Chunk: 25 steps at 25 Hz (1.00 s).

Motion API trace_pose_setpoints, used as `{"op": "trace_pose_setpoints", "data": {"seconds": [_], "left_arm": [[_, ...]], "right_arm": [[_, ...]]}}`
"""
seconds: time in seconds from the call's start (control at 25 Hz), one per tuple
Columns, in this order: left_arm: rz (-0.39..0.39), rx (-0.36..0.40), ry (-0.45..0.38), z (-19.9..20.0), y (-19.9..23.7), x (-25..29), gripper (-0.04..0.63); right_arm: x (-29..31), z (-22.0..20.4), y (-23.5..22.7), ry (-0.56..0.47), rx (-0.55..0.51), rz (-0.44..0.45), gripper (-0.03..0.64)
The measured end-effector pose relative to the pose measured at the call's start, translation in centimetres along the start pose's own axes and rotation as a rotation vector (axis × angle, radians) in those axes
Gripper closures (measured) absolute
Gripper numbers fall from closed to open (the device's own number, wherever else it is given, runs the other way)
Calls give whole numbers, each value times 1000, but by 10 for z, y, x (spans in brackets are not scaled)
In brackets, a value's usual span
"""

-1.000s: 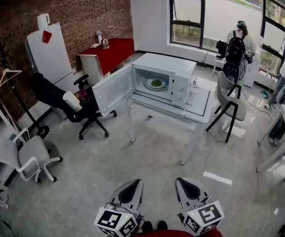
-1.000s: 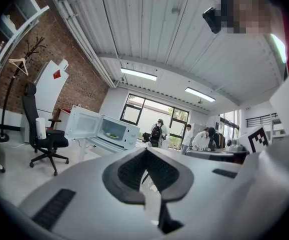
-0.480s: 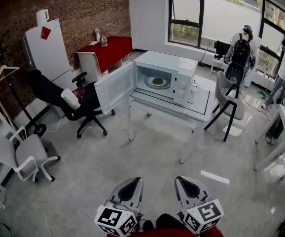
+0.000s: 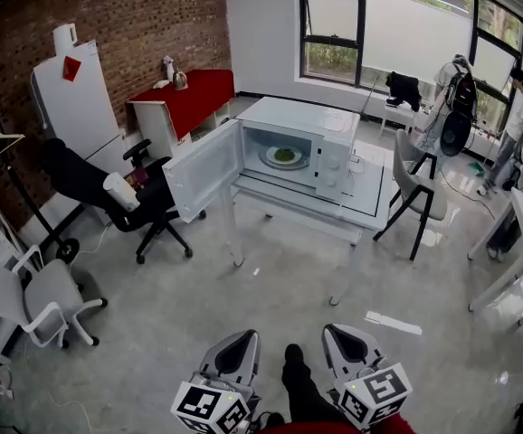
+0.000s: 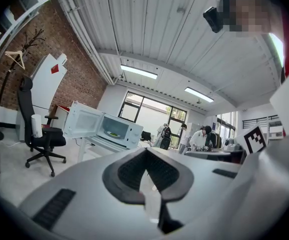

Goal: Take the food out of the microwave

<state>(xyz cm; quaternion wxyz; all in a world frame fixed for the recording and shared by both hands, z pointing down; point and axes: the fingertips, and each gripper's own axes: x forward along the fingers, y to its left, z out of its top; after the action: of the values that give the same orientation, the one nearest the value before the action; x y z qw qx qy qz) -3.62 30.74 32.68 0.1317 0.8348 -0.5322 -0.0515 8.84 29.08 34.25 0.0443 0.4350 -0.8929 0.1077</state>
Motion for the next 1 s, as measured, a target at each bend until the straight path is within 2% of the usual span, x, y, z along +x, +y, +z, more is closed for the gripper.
{"op": "trace_pose_setpoints", "data": {"seconds": [0.28,0.44,0.68,1.0], "left_arm": [[16,13,-8,12,45,63,584],[46,20,-18,28,79,117,585],[81,-1,-8,51,118,203,584],[42,57,61,52,149,303,584]], "right_arm": [[70,19,-44,-21,-8,8,603],[126,40,-83,-44,-7,20,603],[201,66,-133,-17,-8,53,603],[270,84,-183,-9,3,45,603]]}}
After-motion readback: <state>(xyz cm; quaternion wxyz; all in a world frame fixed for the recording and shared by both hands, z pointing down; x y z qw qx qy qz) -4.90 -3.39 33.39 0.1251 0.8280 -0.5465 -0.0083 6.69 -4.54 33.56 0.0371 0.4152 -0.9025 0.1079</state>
